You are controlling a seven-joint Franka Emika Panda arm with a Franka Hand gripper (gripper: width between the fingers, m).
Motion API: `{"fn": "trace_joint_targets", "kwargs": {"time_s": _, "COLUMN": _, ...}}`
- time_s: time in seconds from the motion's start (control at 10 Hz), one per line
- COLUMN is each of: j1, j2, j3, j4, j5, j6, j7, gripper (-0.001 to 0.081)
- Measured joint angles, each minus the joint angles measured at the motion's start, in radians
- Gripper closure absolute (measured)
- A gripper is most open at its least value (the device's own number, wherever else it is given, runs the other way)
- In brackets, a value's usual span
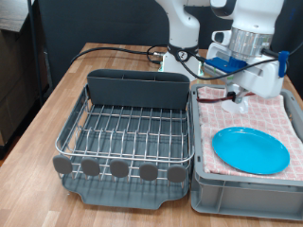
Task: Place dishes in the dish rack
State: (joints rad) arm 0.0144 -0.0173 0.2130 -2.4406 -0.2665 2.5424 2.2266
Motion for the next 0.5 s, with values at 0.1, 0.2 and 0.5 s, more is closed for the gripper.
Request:
{"fn": "trace_joint_targets", "kwargs": {"time_s": 0.1, "j1": -0.004, "j2": -0.034, "j3": -0.008, "j4": -0.026, "j5": -0.006, "j6": -0.012, "j7": 0.062, "gripper": 0.0731}}
{"fn": "trace_joint_targets", "kwargs": {"time_s": 0.2, "j1": -0.009, "j2": -0.07, "j3": -0.012, "j4": -0.049, "j5": -0.016, "j6": -0.031, "j7": 0.117, "gripper": 0.0731}}
{"fn": "trace_joint_targets", "kwargs": {"time_s": 0.5, "j1": -0.008, "j2": -0.105, "j3": -0.017, "j4": -0.078, "j5": -0.009, "j6": -0.041, "j7": 0.145, "gripper": 0.0731}}
